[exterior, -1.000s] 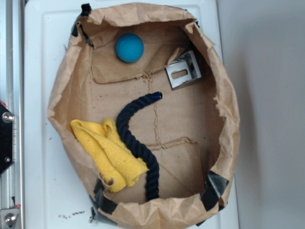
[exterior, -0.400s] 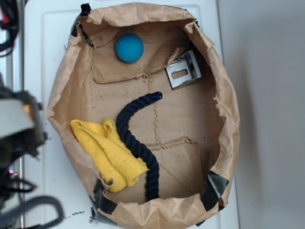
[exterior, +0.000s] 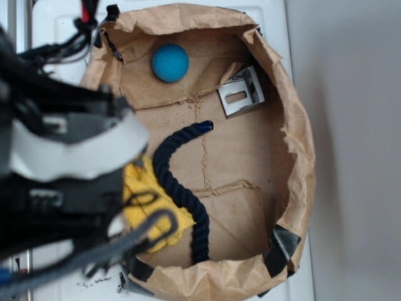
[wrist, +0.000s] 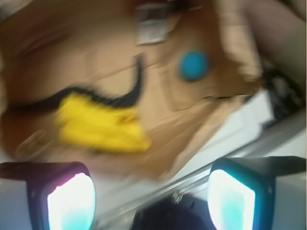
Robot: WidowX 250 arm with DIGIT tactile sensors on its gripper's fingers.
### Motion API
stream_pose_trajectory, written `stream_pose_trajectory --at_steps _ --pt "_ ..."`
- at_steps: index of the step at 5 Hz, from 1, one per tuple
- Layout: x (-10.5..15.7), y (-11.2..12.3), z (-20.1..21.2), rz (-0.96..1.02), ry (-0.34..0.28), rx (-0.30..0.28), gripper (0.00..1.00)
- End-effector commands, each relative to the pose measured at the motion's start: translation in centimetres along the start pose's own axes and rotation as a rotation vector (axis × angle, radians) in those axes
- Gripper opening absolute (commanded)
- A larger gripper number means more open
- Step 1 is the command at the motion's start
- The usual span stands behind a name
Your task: Grab the blue ball.
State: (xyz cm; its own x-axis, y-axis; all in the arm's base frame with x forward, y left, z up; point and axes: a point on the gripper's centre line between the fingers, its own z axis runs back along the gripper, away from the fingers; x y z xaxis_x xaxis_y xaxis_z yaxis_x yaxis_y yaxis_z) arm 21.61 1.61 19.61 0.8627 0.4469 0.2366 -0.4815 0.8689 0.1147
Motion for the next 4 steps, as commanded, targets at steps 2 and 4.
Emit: stream_pose_trajectory --at_steps 2,4 --pt "1.1 1.9 -1.7 0.412 -0.012 0.091 1.0" --pt "1.1 1.9 -1.7 0.412 -0.012 0.091 1.0"
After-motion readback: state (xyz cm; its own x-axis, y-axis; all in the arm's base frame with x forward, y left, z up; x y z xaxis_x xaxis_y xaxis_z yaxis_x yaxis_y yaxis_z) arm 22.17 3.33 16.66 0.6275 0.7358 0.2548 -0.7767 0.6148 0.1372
